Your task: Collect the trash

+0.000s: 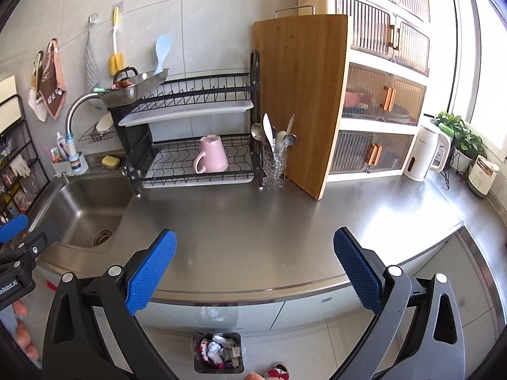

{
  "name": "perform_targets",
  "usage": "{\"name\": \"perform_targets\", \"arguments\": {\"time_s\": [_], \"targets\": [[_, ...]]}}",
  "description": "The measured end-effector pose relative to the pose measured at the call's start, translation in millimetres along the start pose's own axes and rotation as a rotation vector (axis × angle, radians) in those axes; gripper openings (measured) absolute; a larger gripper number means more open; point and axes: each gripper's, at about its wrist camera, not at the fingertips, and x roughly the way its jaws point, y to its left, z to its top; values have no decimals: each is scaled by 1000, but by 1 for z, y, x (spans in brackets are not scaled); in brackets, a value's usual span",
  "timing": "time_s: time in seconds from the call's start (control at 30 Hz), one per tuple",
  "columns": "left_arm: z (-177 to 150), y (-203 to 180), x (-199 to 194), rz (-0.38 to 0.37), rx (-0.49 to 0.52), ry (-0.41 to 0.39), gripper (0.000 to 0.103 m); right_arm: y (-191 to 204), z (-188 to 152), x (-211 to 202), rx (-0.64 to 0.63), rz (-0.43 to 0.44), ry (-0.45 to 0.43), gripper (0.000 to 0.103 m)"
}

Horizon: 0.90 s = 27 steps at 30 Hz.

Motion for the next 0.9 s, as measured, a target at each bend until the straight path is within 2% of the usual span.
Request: {"name": "perform_targets", "arguments": {"time_s": [0.23,0.47,0.9], "targets": [[17,0,-6,-4,1,-40,95,3,14,-12,16,-3,-49,100],[20,1,-4,-5,4,-52,95,8,22,-10,22,-3,-74,100],[24,5,0,-5,3,-55,95,7,25,-4,36,-7,-75,100]]}}
